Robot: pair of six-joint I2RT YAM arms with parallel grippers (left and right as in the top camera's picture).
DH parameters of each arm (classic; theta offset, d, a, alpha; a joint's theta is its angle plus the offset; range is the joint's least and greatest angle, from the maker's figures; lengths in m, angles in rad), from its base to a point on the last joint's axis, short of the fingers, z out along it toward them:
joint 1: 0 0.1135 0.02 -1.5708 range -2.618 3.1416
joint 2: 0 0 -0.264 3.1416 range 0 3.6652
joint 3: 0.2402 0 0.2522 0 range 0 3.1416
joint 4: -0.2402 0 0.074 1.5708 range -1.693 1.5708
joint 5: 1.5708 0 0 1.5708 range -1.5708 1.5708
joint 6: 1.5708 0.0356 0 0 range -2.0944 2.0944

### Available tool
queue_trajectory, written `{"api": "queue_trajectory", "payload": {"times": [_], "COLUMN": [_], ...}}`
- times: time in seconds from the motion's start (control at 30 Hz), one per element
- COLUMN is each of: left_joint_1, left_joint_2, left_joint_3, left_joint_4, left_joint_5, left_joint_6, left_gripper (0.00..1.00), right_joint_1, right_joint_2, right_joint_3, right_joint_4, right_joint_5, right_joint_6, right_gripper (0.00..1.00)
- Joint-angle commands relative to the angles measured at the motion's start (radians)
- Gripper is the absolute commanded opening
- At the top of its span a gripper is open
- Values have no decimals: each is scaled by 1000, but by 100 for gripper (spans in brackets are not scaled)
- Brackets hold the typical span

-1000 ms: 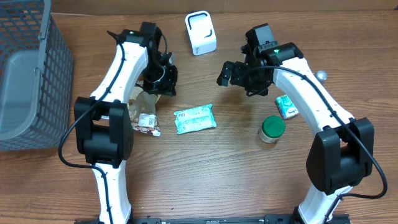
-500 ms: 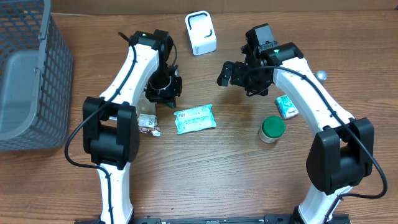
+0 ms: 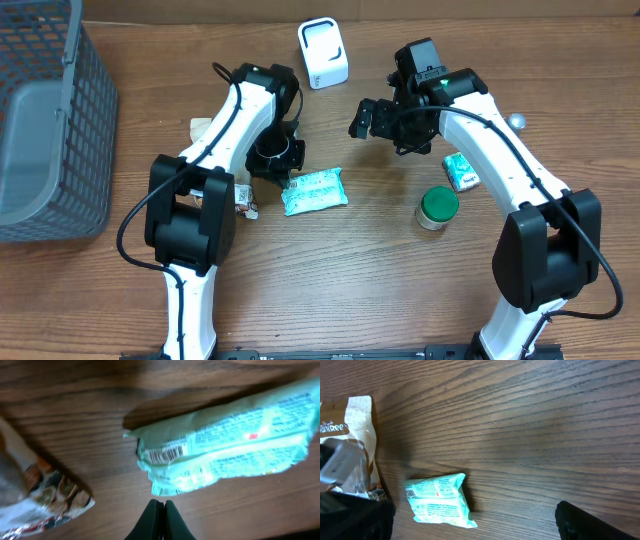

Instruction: Scan the item barcode

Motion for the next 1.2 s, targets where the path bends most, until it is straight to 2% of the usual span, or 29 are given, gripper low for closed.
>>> {"api": "queue_trajectory", "payload": {"times": [0.0, 0.37, 0.57, 0.63, 0.83, 0.97, 1.17], "left_joint_1": [-8, -8, -7, -7, 3, 5, 10], "left_joint_2": [-3, -3, -3, -3, -6, -14, -13], "left_joint_3": [-57, -147, -247, -273, -207, -105, -101], "left_joint_4": [52, 111, 206, 226, 161, 114, 172], "left_joint_5": [1, 106, 105, 103, 111, 131, 127], "left_joint_6": [-44, -21, -22, -24, -16, 14, 10], "left_gripper": [4, 4, 7, 5, 4, 4, 4], "right_joint_1": [-1, -1, -1, 3, 0, 13, 24], "right_joint_2": [8, 8, 10, 13, 13, 16, 26], "right_joint_3": [7, 7, 7, 6, 7, 5, -68], "right_joint_4": [2, 55, 31, 0, 18, -14, 23], "right_joint_5": [-7, -10, -137, -139, -154, -154, -154], "right_joint_6": [4, 4, 3, 4, -2, -85, -87], "right_gripper": [100, 100, 100, 100, 100, 100, 100]}}
